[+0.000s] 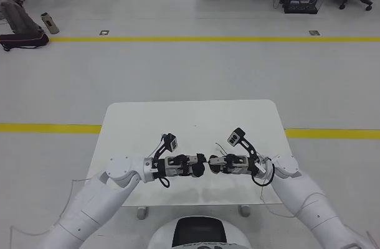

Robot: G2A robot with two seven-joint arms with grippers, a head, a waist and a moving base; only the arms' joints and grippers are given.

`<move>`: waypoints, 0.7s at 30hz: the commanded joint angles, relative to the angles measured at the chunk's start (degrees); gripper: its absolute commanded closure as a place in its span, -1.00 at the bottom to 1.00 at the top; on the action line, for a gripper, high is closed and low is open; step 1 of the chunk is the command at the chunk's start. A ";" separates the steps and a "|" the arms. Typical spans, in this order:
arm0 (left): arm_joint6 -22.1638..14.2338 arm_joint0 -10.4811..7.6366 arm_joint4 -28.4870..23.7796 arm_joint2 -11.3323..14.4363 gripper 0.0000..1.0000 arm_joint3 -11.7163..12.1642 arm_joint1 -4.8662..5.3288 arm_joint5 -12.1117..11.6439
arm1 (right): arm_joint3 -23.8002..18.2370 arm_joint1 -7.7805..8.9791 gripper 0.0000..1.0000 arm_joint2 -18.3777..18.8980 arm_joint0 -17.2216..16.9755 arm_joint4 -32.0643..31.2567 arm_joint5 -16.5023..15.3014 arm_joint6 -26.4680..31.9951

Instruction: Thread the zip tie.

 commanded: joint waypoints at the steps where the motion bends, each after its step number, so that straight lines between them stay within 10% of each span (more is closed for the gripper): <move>1: 0.13 -0.06 0.03 0.02 0.32 0.04 0.01 -0.02 | 0.15 0.02 1.00 0.16 0.00 -0.37 0.03 -0.28; 21: 1.97 -0.94 1.45 0.98 0.66 0.12 -0.09 -0.30 | 0.30 -0.22 1.00 -0.09 0.06 -3.76 0.29 -3.09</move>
